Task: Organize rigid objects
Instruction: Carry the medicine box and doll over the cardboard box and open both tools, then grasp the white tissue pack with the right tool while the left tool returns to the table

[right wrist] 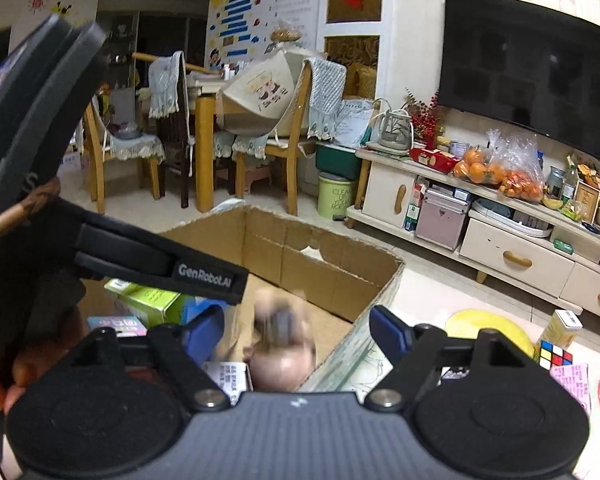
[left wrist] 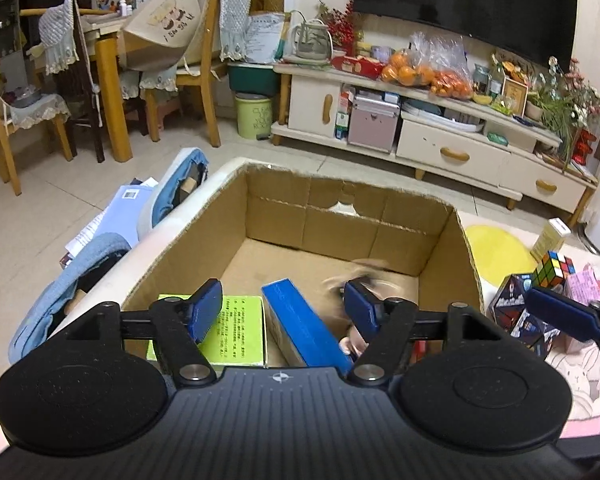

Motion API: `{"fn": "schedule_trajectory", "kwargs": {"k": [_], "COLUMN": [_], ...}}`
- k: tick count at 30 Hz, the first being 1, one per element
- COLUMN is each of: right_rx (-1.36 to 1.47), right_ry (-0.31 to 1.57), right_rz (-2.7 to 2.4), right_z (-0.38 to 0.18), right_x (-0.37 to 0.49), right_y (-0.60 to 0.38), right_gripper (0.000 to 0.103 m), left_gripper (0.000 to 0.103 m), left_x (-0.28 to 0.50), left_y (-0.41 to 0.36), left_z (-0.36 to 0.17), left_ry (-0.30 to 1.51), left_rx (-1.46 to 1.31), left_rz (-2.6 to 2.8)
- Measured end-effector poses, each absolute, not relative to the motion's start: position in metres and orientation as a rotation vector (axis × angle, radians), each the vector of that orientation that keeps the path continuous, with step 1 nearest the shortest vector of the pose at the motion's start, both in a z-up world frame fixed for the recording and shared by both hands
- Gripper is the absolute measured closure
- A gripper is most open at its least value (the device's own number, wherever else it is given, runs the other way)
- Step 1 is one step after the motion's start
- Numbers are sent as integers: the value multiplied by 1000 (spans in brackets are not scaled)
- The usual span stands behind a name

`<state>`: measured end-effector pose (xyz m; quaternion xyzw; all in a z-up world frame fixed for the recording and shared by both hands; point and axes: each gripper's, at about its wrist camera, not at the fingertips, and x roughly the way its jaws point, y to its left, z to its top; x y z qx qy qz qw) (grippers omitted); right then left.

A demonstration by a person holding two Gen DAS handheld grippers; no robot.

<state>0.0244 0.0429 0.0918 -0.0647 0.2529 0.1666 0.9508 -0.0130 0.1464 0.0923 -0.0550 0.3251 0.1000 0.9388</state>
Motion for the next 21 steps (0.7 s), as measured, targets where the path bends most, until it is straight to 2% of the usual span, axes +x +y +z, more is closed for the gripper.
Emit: {"fn": "schedule_trajectory", "kwargs": {"k": [2, 7, 21], "right_rx": [-121, -98, -85], "right_ry": [502, 486, 482], "right_rz": [327, 299, 246], "right_z": [95, 98, 89], "right_x": [19, 6, -23], "right_y": [38, 28, 4], "right_gripper": [22, 21, 21], "left_gripper": [13, 7, 3], "left_x": [-16, -22, -24], "left_y": [149, 146, 136], "left_z": [95, 99, 100], "left_ry": [654, 633, 611], "left_rx": [-117, -97, -52], "left_rz": [212, 213, 165]}}
